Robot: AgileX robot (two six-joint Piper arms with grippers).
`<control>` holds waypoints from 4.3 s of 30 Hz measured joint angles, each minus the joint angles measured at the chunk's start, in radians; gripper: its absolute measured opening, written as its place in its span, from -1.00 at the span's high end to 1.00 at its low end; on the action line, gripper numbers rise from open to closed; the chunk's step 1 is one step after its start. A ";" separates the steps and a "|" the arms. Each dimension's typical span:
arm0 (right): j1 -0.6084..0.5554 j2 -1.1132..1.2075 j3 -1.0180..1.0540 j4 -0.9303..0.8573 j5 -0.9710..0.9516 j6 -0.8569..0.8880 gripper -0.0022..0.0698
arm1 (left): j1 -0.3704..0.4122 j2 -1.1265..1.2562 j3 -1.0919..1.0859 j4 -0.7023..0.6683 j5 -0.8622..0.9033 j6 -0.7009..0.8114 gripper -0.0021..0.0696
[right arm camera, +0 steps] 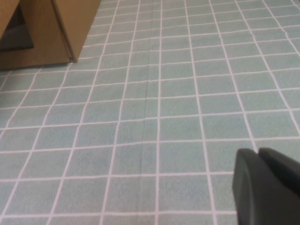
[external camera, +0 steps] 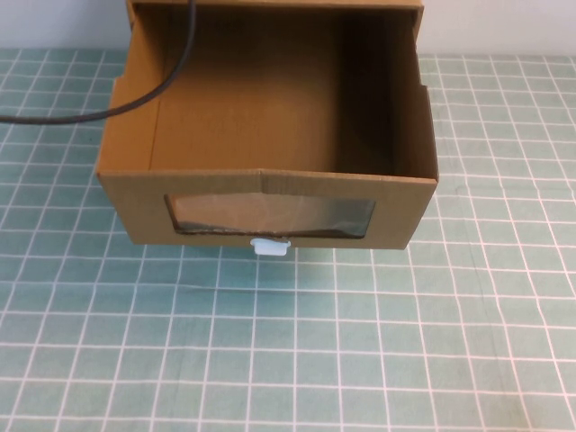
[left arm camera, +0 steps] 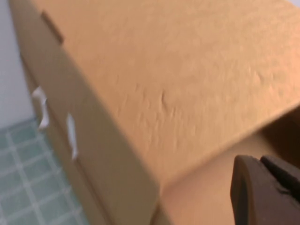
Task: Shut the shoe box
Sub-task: Press the shoe box with left arm, then close the shoe box with your right arm
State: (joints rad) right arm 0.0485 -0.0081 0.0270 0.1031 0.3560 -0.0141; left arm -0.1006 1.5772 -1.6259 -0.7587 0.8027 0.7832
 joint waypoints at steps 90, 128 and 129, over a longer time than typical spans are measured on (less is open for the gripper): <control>0.601 1.485 -1.371 0.392 0.285 -0.188 0.97 | -0.068 0.239 -0.186 0.000 -0.022 0.011 0.96; 0.547 1.646 -1.519 0.359 0.197 -0.188 0.97 | -0.068 0.239 -0.186 0.000 -0.022 0.011 0.96; 0.534 1.659 -1.534 0.359 0.197 -0.188 0.97 | -0.068 0.239 -0.186 0.000 -0.022 0.011 0.96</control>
State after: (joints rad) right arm 0.5826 1.6512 -1.5066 0.4624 0.5531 -0.2017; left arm -0.1682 1.8165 -1.8117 -0.7586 0.7804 0.7946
